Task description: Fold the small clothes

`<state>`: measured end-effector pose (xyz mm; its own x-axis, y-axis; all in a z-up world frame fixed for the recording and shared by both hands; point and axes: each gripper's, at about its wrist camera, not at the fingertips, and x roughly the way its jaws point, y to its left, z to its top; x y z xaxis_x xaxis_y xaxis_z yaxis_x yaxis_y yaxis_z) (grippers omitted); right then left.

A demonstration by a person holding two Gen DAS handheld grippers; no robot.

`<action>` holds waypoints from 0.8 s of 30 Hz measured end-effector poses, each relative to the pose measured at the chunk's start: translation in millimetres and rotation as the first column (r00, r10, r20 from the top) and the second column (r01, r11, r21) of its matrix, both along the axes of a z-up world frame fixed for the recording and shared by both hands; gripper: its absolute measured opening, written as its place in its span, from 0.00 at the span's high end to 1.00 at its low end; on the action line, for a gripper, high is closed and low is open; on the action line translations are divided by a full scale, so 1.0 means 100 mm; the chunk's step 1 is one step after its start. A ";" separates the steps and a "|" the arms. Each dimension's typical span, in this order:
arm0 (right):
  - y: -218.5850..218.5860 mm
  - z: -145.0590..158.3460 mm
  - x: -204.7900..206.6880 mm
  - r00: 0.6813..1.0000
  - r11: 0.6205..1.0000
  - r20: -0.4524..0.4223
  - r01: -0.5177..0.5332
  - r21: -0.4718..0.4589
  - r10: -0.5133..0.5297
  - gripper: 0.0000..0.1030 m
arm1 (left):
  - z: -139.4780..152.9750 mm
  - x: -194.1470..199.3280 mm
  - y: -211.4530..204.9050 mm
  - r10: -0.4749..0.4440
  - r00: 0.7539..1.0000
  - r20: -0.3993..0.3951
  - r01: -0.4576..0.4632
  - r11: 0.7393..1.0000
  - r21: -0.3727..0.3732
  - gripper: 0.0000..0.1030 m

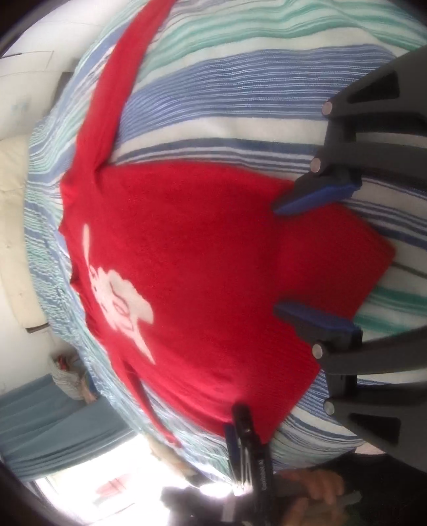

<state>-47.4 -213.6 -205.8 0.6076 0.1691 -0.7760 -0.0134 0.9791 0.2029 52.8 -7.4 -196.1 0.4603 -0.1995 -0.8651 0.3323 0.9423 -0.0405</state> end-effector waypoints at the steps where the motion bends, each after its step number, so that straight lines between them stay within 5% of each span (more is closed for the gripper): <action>1: 0.01 0.00 -0.01 1.000 1.000 0.002 0.003 -0.006 -0.003 0.45 | 0.00 0.01 -0.01 0.000 1.000 -0.007 0.000 1.000 0.002 0.02; 13: 0.03 -0.02 -0.02 1.000 1.000 0.023 0.008 0.000 -0.008 0.37 | -0.03 0.03 0.01 -0.003 1.000 -0.003 0.003 1.000 -0.009 0.01; 20: 0.06 -0.01 -0.01 1.000 1.000 0.015 0.005 -0.012 -0.005 0.33 | -0.01 -0.01 -0.11 -0.027 1.000 0.009 0.026 0.995 0.091 0.00; 24: 0.09 0.01 -0.04 1.000 1.000 0.009 -0.006 -0.022 0.006 0.30 | 0.12 -0.07 -0.06 -0.040 0.998 0.046 0.038 0.998 0.054 0.01</action>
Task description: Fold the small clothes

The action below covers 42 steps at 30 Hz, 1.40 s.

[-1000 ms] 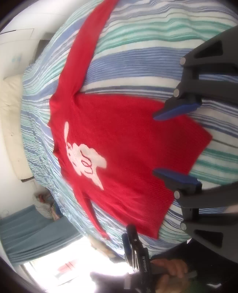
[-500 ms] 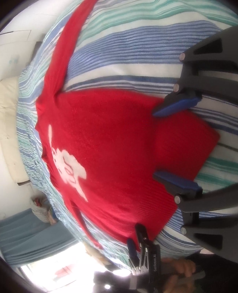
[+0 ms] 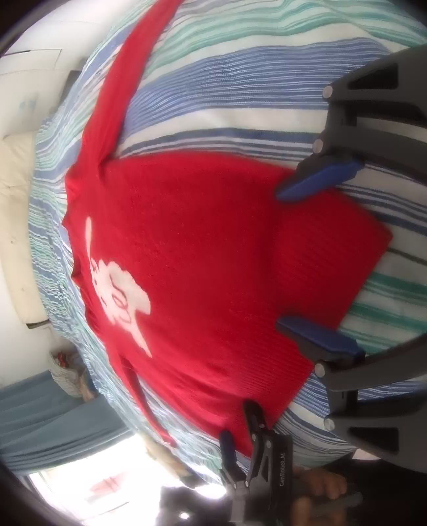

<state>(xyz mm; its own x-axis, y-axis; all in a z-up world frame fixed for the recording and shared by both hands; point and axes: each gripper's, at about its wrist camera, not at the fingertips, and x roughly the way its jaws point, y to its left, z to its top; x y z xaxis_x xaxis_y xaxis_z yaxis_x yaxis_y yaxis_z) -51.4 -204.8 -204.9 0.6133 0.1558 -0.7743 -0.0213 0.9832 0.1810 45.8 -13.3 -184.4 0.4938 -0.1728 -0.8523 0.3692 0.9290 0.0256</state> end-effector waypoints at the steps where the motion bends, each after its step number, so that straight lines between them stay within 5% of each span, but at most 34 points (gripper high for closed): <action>1: 0.00 0.02 -0.01 1.000 1.000 0.000 0.001 -0.002 -0.001 0.30 | 0.06 -0.02 0.03 -0.007 1.000 0.020 0.008 0.999 -0.032 0.01; 6: -0.04 0.18 -0.14 0.998 0.999 0.051 0.024 0.033 -0.026 0.30 | 0.29 -0.06 0.14 0.030 0.991 0.127 -0.016 0.994 -0.111 0.01; 17: -0.13 0.38 -0.19 0.988 0.997 0.143 0.058 0.045 -0.064 0.30 | 0.45 0.01 0.43 0.161 0.967 0.198 -0.126 0.976 -0.178 0.01; 25: -0.96 0.70 -0.17 0.939 0.948 0.210 0.225 0.227 -0.273 0.30 | 0.49 0.11 0.66 0.258 0.946 0.198 -0.217 0.954 -0.208 0.02; 29: -1.94 0.79 -0.08 0.870 0.856 0.158 0.401 0.327 -0.468 0.30 | 0.50 0.14 0.72 0.292 0.936 0.199 -0.248 0.944 -0.216 0.02; 34: -3.16 0.48 -0.09 0.727 0.617 -0.033 0.606 0.502 -0.686 0.30 | 0.46 0.17 0.70 0.296 0.933 0.202 -0.259 0.947 -0.190 0.02; 37: -3.54 0.24 -0.07 0.675 0.529 -0.117 0.663 0.529 -0.728 0.31 | 0.38 0.20 0.67 0.291 0.936 0.198 -0.265 0.953 -0.148 0.01; 42: -3.90 0.02 0.04 0.600 0.377 -0.181 0.679 0.630 -0.779 0.49 | 0.29 0.25 0.66 0.302 0.935 0.186 -0.284 0.952 -0.118 0.01</action>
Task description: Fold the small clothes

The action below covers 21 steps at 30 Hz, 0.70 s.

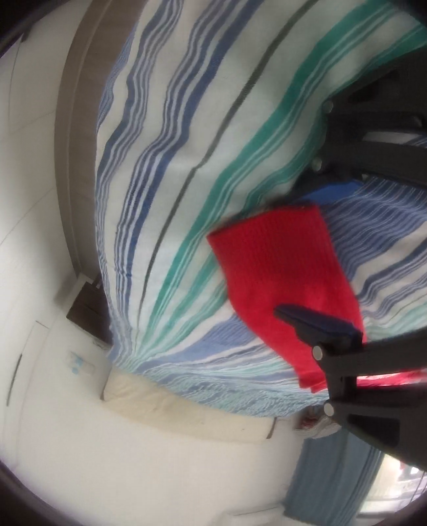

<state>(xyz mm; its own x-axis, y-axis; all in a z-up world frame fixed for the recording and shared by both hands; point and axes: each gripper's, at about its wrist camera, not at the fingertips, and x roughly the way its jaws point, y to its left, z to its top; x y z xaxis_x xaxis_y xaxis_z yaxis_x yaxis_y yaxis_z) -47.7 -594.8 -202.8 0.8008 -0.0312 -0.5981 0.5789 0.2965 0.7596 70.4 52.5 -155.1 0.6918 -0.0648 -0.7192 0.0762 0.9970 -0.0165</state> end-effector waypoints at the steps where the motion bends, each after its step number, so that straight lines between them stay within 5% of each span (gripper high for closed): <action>1: -0.03 -0.01 0.03 1.000 1.000 0.004 0.011 0.013 -0.011 0.52 | -0.01 0.01 0.00 0.004 1.000 -0.001 -0.004 1.000 -0.001 0.01; 3: -0.03 -0.02 0.11 0.998 1.000 -0.070 -0.008 -0.018 0.006 0.89 | -0.02 0.04 0.02 0.014 1.000 -0.005 -0.014 1.000 -0.002 0.01; 8: 0.23 0.50 0.26 0.981 0.959 -0.189 -0.081 -0.271 0.029 0.91 | -0.02 0.07 0.15 0.046 0.999 -0.009 -0.046 0.999 -0.024 0.02; 13: 0.88 1.63 0.86 0.966 0.838 -0.100 -0.256 -0.483 0.237 0.91 | 0.04 0.14 0.31 0.098 0.995 -0.014 -0.099 0.988 -0.117 0.02; 16: 1.56 2.24 1.39 0.901 0.740 -0.049 -0.385 -0.551 0.432 0.91 | 0.06 0.16 0.40 0.118 0.993 -0.011 -0.118 0.982 -0.146 0.02; 21: 3.02 2.57 2.22 0.713 0.556 -0.051 -0.588 -0.587 0.700 0.91 | 0.06 0.18 0.55 0.159 0.987 -0.014 -0.159 0.973 -0.168 0.02</action>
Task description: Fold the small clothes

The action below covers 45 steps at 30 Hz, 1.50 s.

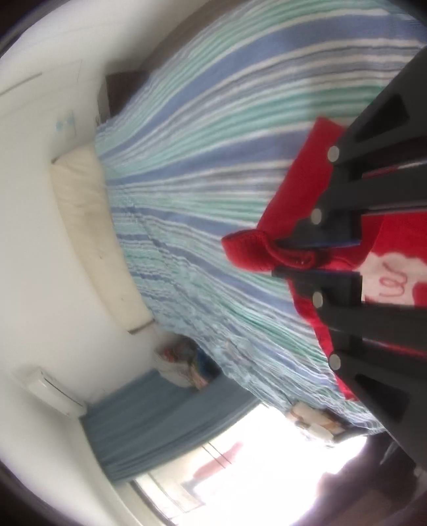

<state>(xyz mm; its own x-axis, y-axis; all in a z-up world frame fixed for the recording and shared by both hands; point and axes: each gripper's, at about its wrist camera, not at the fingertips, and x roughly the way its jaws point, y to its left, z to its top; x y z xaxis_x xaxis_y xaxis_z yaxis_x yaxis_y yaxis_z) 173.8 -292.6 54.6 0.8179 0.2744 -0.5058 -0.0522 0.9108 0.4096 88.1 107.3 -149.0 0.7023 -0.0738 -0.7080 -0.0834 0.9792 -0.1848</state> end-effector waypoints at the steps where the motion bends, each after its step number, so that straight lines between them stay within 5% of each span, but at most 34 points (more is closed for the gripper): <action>1: 0.28 -0.03 0.14 0.999 0.999 -0.009 -0.050 -0.020 0.050 0.91 | 0.00 0.00 0.03 0.008 1.000 -0.002 -0.008 1.000 0.002 0.02; 4: 1.01 -0.32 0.46 0.975 0.977 -0.075 -0.211 -0.030 0.209 0.79 | -0.03 0.00 0.11 0.036 0.999 -0.015 -0.036 0.999 -0.004 0.02; 5: 1.16 -0.50 0.52 0.957 0.965 -0.125 -0.263 0.000 0.261 0.54 | -0.04 0.00 0.14 0.045 0.999 -0.020 -0.045 0.999 -0.013 0.02; 6: 1.24 -0.66 0.50 0.943 0.956 -0.158 -0.294 0.023 0.293 0.41 | -0.05 0.00 0.17 0.052 0.998 -0.025 -0.052 0.998 -0.023 0.02; 11: 1.09 -0.96 0.35 0.927 0.947 -0.194 -0.320 0.034 0.320 0.41 | -0.07 0.05 0.24 0.067 0.997 -0.033 -0.069 0.996 -0.053 0.02; 16: 0.22 -1.32 0.25 0.937 0.987 -0.313 -0.150 0.050 0.158 0.41 | -0.11 0.09 0.22 0.056 0.997 -0.056 -0.060 0.995 -0.085 0.02; 21: -0.28 -1.93 0.08 0.883 0.980 -0.448 -0.055 0.190 0.136 0.41 | -0.13 0.08 0.12 0.026 0.998 -0.060 -0.028 0.999 -0.032 0.02; 25: -0.49 -2.40 -0.13 0.825 0.998 -0.564 0.056 0.018 -0.036 0.49 | -0.13 0.04 0.08 0.017 0.998 -0.057 -0.016 1.000 0.011 0.02; 28: -0.59 -2.25 -0.39 0.861 0.992 -0.493 0.097 -0.075 -0.121 0.49 | -0.11 0.02 0.06 -0.007 0.999 -0.049 0.007 1.000 0.005 0.02; 32: -0.27 -1.92 -0.86 0.911 0.997 -0.410 -0.069 -0.037 0.048 0.49 | -0.08 0.00 -0.09 -0.060 0.998 -0.030 0.061 0.998 0.033 0.02; 37: 0.13 -2.15 -1.54 0.853 0.951 -0.428 -0.227 0.209 0.297 0.49 | -0.05 -0.16 -0.43 -0.159 0.987 -0.009 0.158 0.976 0.151 0.01; 40: 0.18 -2.58 -2.00 0.803 0.969 -0.544 -0.186 0.162 0.245 0.53 | -0.19 -0.20 -0.63 -0.239 0.967 -0.091 0.252 0.949 0.188 0.01; 45: 0.15 -2.34 -2.50 0.878 0.993 -0.466 -0.115 0.017 0.109 0.57 | -0.25 -0.28 -0.79 -0.296 0.948 -0.115 0.314 0.928 0.200 0.02</action>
<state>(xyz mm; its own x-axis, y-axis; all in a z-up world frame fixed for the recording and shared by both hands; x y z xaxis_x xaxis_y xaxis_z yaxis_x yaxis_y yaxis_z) -75.8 -277.2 -179.7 0.4513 0.3424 -0.8241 0.0403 0.9147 0.4021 59.7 28.2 -173.8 0.6094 -0.1164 -0.7843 0.2197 0.9752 0.0259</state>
